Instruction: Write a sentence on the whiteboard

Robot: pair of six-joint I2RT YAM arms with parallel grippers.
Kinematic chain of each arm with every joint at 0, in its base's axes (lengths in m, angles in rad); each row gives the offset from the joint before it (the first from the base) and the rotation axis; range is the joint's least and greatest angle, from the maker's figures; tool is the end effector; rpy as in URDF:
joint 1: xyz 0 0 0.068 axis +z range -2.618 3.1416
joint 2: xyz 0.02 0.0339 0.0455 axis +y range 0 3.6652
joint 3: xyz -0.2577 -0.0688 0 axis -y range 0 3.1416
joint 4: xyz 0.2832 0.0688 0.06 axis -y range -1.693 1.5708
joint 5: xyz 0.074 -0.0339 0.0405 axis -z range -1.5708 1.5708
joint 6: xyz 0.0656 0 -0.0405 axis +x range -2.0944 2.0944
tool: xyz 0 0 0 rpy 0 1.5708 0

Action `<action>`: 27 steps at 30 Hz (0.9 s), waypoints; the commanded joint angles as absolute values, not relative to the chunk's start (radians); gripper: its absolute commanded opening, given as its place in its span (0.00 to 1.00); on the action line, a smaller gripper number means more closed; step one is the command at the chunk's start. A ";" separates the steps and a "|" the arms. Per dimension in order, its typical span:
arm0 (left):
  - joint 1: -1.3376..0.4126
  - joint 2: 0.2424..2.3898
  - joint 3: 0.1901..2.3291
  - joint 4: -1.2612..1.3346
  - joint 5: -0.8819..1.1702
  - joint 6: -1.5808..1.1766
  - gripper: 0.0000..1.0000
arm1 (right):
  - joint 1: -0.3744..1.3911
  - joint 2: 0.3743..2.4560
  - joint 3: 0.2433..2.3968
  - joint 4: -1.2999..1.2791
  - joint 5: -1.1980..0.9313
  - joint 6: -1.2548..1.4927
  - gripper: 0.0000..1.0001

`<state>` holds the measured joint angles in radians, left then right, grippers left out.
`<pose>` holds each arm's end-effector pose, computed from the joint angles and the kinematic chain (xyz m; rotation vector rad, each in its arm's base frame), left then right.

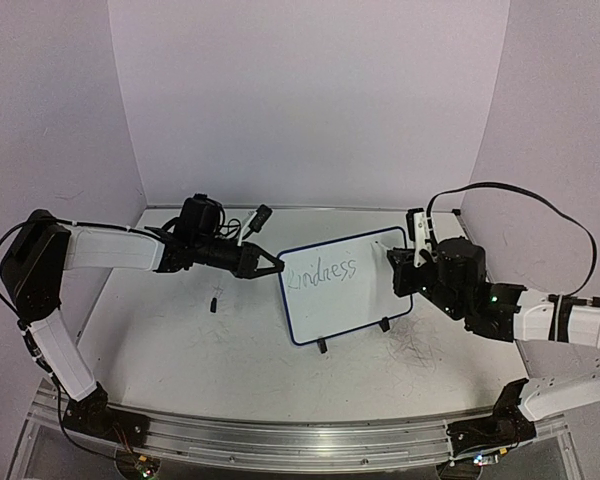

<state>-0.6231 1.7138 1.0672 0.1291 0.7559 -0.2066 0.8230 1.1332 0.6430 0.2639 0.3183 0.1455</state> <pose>0.3186 -0.2844 0.1856 0.9232 1.9860 -1.2755 0.2338 0.2219 0.2359 -0.3791 1.7638 0.4089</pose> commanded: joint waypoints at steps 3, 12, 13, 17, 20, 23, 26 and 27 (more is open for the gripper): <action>-0.620 1.696 1.080 0.087 0.698 -0.161 0.00 | 0.818 1.144 0.650 0.328 0.283 0.161 0.00; -0.620 1.692 1.081 0.086 0.698 -0.160 0.00 | 0.818 1.217 0.685 0.347 0.249 0.171 0.00; -0.620 1.692 1.082 0.086 0.698 -0.160 0.00 | 0.818 1.227 0.686 0.345 0.253 0.175 0.00; -0.622 1.692 1.084 0.085 0.699 -0.159 0.00 | 0.818 1.228 0.680 0.344 0.291 0.192 0.00; -0.621 1.691 1.084 0.086 0.700 -0.158 0.00 | 0.817 1.236 0.683 0.343 0.313 0.202 0.00; -0.621 1.691 1.083 0.085 0.701 -0.157 0.00 | 0.817 1.251 0.693 0.342 0.307 0.206 0.00; -0.621 1.690 1.084 0.086 0.700 -0.156 0.00 | 0.817 1.263 0.703 0.342 0.301 0.204 0.00; -0.621 1.690 1.083 0.085 0.700 -0.156 0.00 | 0.817 1.267 0.705 0.342 0.301 0.203 0.00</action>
